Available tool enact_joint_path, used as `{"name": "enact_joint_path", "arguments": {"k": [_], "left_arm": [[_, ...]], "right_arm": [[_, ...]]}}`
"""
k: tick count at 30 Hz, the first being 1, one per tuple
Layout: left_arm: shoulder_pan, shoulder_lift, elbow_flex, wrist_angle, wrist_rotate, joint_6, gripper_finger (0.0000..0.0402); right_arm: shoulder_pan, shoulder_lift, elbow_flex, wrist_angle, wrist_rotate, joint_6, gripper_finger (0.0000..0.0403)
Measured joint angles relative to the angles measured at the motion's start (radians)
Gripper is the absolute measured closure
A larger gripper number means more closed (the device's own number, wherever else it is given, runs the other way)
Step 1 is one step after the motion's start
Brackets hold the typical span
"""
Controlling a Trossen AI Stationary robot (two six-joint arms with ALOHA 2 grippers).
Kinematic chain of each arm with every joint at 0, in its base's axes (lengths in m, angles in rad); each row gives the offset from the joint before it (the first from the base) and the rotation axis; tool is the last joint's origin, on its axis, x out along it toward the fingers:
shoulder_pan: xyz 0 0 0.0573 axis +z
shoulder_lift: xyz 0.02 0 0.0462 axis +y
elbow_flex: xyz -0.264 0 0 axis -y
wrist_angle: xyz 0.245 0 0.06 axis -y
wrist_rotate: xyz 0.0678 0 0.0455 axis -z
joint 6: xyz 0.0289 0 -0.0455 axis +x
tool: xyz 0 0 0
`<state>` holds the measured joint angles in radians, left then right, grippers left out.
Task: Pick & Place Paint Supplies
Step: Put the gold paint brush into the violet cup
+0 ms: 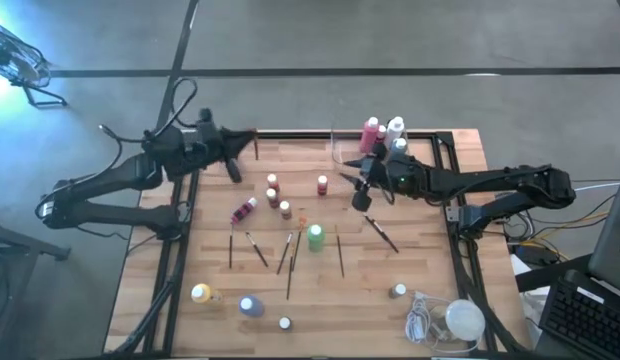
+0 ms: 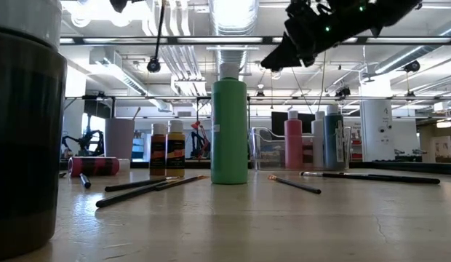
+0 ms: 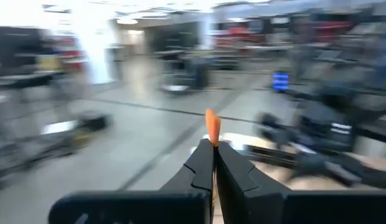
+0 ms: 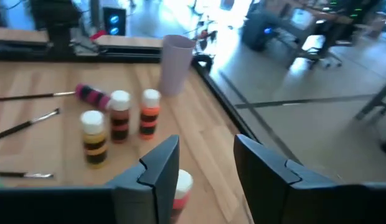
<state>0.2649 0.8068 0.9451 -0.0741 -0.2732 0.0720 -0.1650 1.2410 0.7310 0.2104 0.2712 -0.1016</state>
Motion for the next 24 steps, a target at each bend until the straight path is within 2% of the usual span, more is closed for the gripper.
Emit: {"name": "enact_joint_path", "arguments": {"k": [3,7,10,19,24], "left_arm": [[0.000,-0.008,0.000,-0.012,-0.162,0.034,0.0396],[0.000,-0.008,-0.001,-0.016,-0.367,0.112,0.0396],[0.000,-0.007,-0.006,-0.017,-0.478,0.132,0.0396],[0.001,-0.012,-0.016,-0.018,-0.517,0.096,0.0396],[0.002,-0.014,-0.034,-0.004,-0.573,0.075,0.0396]], "right_arm": [[-0.015,-0.012,-0.046,0.077,0.019,-0.017,0.0269],[-0.020,-0.039,-0.059,0.088,0.072,-0.009,0.0282],[-0.019,-0.051,-0.063,0.088,0.096,0.005,0.0292],[-0.019,-0.056,-0.078,0.086,0.096,0.016,0.0320],[-0.019,-0.056,-0.078,0.086,0.097,0.015,0.0334]]}}
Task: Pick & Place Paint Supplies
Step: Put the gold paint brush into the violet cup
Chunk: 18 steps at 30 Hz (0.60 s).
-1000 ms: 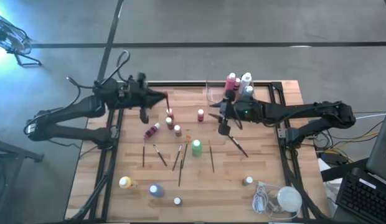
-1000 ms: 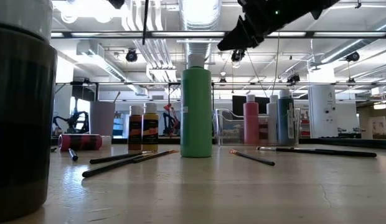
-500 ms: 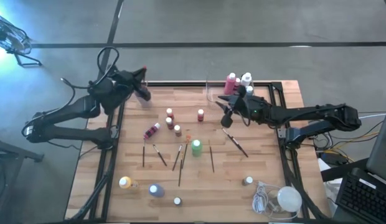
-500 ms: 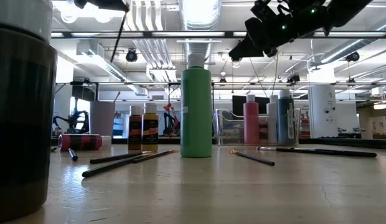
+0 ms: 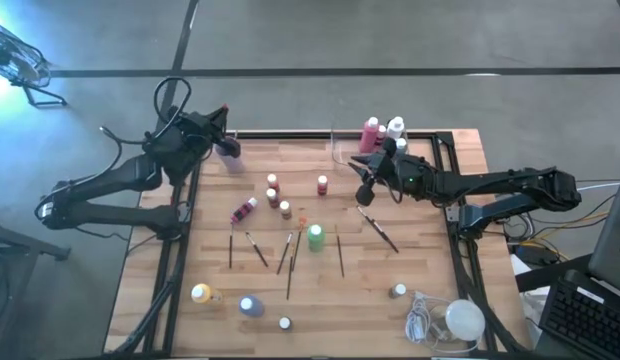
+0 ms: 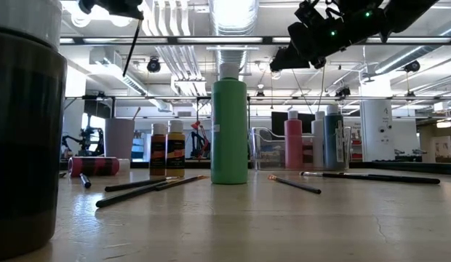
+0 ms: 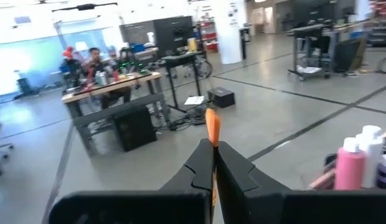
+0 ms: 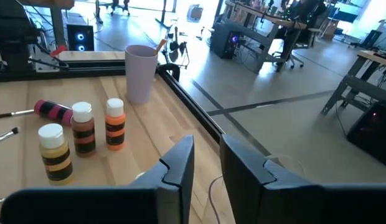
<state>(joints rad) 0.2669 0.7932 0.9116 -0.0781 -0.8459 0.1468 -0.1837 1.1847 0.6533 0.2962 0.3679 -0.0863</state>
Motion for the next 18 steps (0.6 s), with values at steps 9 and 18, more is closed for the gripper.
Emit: {"name": "enact_joint_path", "arguments": {"k": [9,18], "left_arm": [[0.050,-0.037,-0.138,0.122,-0.020,-0.007,0.0396],[0.128,-0.076,-0.244,0.184,0.013,-0.042,0.0396]], "right_arm": [[0.000,0.000,0.000,0.000,0.000,-0.002,0.0348],[0.000,0.000,0.000,0.000,0.000,-0.002,0.0341]]}}
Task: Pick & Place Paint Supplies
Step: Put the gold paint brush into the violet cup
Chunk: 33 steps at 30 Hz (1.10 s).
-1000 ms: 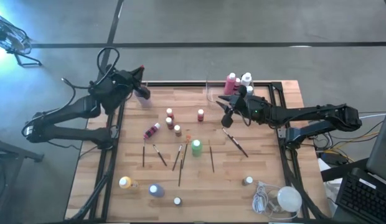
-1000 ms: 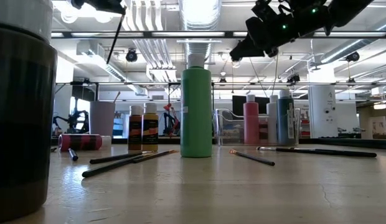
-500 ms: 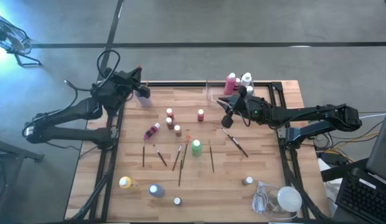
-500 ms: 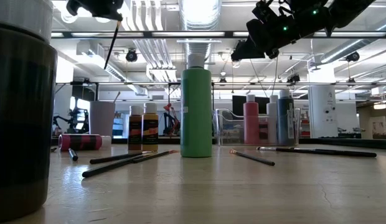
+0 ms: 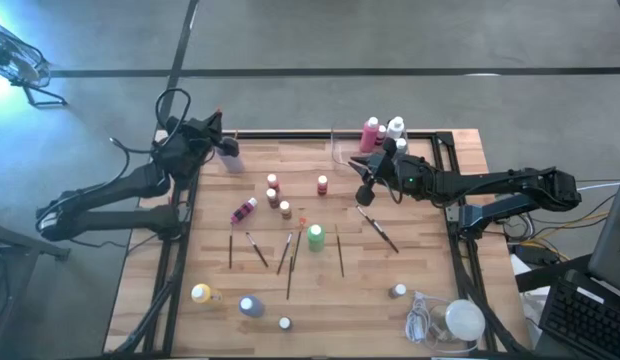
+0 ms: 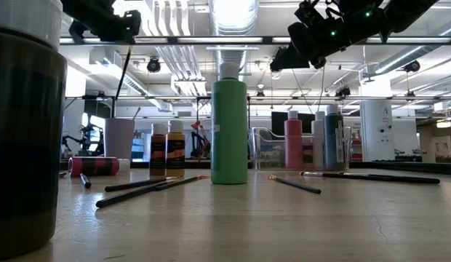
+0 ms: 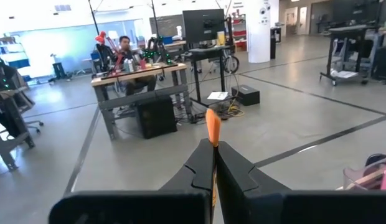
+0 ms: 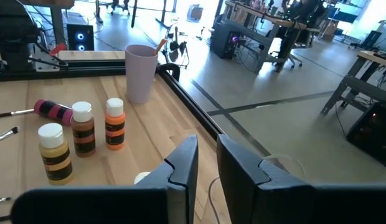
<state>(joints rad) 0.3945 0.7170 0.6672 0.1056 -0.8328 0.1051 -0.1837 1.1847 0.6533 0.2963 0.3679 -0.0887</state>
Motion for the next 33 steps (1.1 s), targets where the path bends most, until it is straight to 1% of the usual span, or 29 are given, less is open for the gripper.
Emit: {"name": "enact_joint_path", "arguments": {"k": [6,11,18,21,33], "left_arm": [[0.067,-0.001,-0.083,0.079,0.070,-0.026,0.0396],[0.127,0.003,-0.149,0.138,0.174,-0.064,0.0396],[0.178,0.014,-0.216,0.180,0.196,-0.083,0.0397],[0.194,0.019,-0.234,0.208,0.228,-0.091,0.0397],[0.230,0.067,-0.269,0.242,0.255,-0.108,0.0397]], "right_arm": [[0.000,0.000,0.000,0.000,0.000,0.002,0.0320],[0.000,0.001,-0.001,0.000,0.000,0.003,0.0304],[0.000,0.001,-0.003,0.000,0.000,0.003,0.0287],[0.000,0.001,-0.003,0.001,0.000,0.003,0.0281],[0.000,0.004,-0.003,0.001,-0.001,0.003,0.0258]]}}
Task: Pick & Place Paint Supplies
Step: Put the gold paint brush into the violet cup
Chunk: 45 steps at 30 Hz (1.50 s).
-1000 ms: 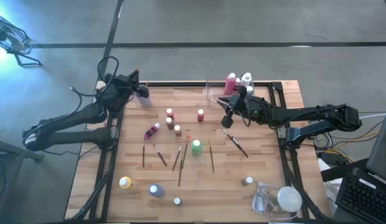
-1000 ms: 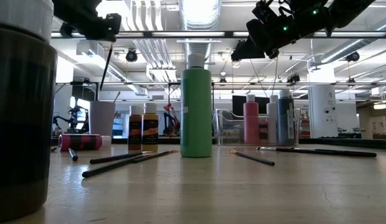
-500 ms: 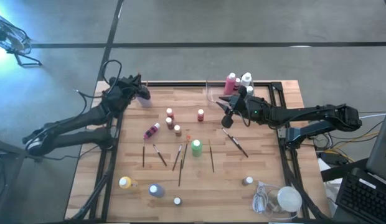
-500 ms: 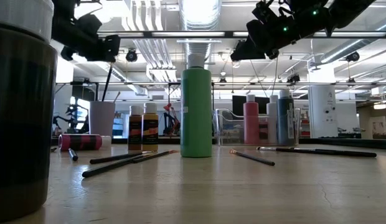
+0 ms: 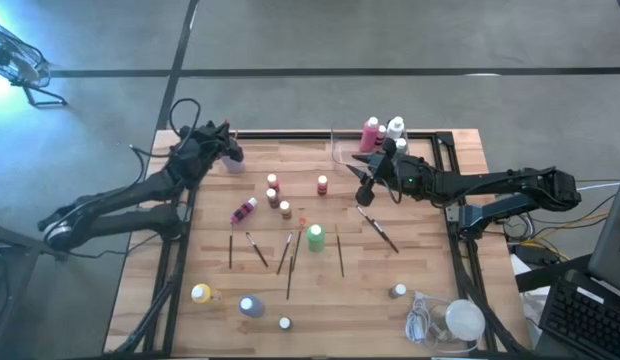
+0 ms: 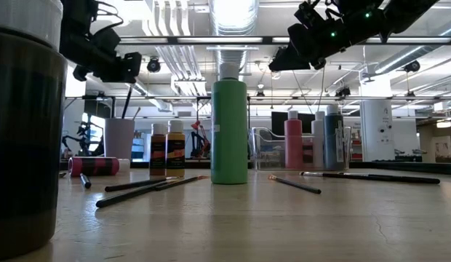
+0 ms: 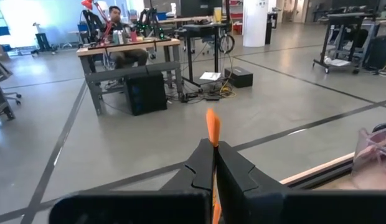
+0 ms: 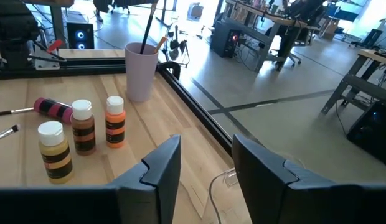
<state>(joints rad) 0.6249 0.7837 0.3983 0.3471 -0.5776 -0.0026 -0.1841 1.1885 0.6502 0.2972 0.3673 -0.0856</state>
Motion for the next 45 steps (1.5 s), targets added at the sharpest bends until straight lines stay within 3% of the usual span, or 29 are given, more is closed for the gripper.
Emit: {"name": "enact_joint_path", "arguments": {"k": [8,28,36,45], "left_arm": [[0.019,0.047,-0.076,0.107,0.011,-0.019,0.0397],[0.035,0.125,-0.136,0.138,0.014,-0.066,0.0396],[0.035,0.159,-0.136,0.151,0.014,-0.076,0.0354],[0.035,0.154,-0.130,0.151,0.029,-0.082,0.0312]], "right_arm": [[0.000,0.000,0.000,-0.001,0.000,0.000,0.0271],[0.000,0.000,-0.001,-0.001,0.000,0.000,0.0336],[0.000,0.000,-0.002,-0.001,0.000,0.000,0.0343],[0.000,0.000,-0.002,0.000,0.000,0.000,0.0313]]}}
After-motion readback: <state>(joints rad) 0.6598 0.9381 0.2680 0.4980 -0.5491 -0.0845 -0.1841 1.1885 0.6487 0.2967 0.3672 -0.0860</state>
